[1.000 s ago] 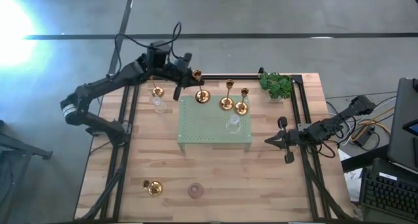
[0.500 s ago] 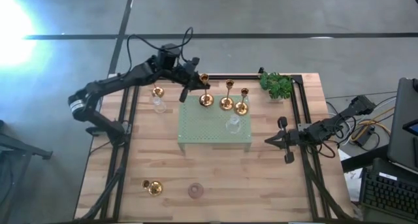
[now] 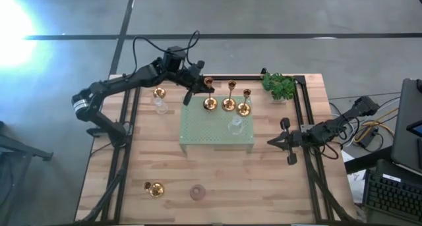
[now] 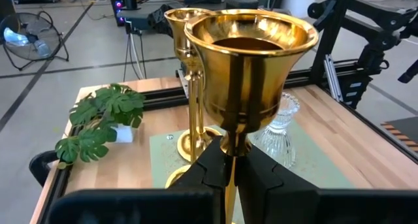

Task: Pick & Place candle stick holders
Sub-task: Put the gold candle stand on the shelf

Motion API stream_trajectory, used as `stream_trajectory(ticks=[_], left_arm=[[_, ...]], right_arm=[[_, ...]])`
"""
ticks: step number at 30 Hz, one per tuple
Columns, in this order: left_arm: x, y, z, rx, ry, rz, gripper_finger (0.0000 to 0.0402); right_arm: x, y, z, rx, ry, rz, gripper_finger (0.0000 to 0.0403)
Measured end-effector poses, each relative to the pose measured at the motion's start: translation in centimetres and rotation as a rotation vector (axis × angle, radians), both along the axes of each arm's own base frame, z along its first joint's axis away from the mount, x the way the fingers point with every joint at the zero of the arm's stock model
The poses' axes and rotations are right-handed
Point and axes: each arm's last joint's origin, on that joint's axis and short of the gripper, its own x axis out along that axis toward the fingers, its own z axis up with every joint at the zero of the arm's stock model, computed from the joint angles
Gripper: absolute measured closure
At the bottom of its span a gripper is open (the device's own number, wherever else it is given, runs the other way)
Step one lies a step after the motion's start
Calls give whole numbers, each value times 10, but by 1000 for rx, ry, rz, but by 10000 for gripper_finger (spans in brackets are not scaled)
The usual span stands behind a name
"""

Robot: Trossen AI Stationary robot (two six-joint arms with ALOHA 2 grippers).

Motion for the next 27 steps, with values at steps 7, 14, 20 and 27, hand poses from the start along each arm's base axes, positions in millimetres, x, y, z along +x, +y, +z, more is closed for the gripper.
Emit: stream_trajectory(ticks=[7,14,20,27], left_arm=[[1,-2,0,12,-7,-25,382],[-1,-3,0,17,3,-36,382],[-2,-3,-1,22,16,-36,382],[-3,-3,-7,30,28,-39,382]], right_arm=[[0,0,0,0,0,0,394],[0,0,0,0,0,0,394],[0,0,0,0,0,0,394],[0,0,0,0,0,0,394]])
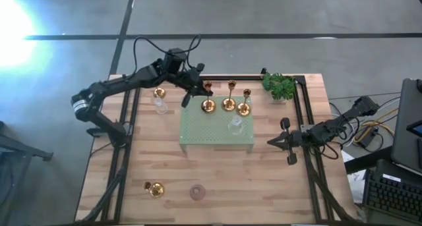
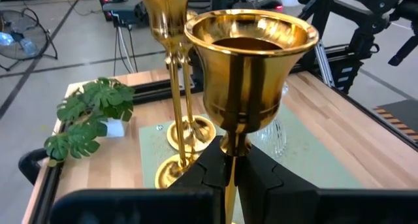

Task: Pick & Place candle stick holders
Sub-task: Put the gold candle stand on the shelf

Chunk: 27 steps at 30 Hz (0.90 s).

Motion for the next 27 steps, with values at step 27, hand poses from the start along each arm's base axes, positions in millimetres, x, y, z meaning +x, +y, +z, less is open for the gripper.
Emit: stream_trajectory(ticks=[27], left_arm=[[0,2,-1,67,-51,-12,382]], right_arm=[[0,0,0,0,0,0,394]])
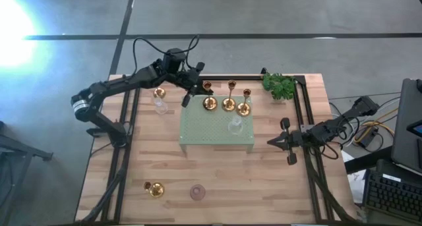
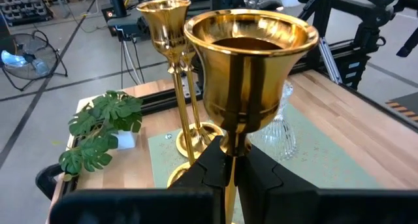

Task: Pick & Place candle stick holders
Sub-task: Put the gold candle stand on the shelf

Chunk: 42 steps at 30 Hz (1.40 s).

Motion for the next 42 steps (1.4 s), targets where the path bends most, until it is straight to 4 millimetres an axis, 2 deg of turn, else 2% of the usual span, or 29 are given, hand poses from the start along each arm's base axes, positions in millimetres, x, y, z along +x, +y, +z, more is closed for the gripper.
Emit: stream_trajectory(ticks=[18,24,30,42], left_arm=[[0,0,1,-30,3,-4,382],[-12,5,10,-52,11,0,382],[-22,12,3,-100,83,23,382],[-25,12,2,-77,88,-8,382]], right_arm=[[0,0,0,0,0,0,394],[0,0,0,0,0,0,394],[0,0,0,0,0,0,394],[0,0,0,0,0,1,394]])
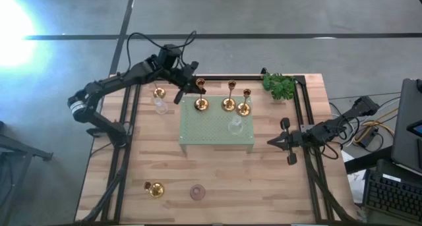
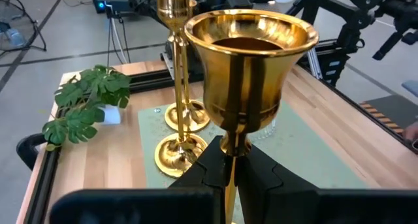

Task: Pick & Place candle stick holders
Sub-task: Put the gold candle stand on the shelf

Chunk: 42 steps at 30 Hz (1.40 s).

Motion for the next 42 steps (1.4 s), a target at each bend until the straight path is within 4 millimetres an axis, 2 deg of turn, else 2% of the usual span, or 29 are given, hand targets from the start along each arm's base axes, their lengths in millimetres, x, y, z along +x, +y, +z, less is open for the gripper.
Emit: stream_trajectory(ticks=[8,42], left_arm=[[-2,-1,-8,36,-22,-52,382],[-3,1,-5,43,-67,-89,382]], right_arm=[[0,0,0,0,0,0,394],[0,0,0,0,0,-1,394]])
